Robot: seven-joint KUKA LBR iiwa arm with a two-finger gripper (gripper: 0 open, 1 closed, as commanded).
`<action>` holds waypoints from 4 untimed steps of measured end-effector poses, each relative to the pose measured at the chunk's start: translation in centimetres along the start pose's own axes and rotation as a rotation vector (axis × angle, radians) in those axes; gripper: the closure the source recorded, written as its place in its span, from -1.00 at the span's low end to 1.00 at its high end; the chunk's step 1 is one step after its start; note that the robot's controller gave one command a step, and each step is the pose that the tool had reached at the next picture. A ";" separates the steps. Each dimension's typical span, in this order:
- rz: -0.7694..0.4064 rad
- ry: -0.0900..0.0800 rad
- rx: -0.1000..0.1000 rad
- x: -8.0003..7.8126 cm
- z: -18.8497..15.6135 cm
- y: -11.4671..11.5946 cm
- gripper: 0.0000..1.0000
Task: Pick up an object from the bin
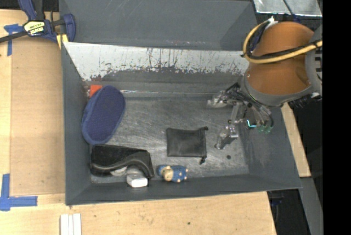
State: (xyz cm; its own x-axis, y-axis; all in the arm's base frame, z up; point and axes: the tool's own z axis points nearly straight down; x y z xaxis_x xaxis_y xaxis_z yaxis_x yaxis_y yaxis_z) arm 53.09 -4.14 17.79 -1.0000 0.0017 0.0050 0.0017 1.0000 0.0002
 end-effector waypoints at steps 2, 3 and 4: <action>0.048 -0.028 0.001 1.6 9.8 0.3 1.00; 0.046 -0.017 0.001 0.1 2.5 -0.2 1.00; 0.031 -0.017 0.001 -1.3 -4.7 0.3 1.00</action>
Offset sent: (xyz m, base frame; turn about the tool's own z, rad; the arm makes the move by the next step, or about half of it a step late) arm -0.0229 0.0033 -0.1029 0.0480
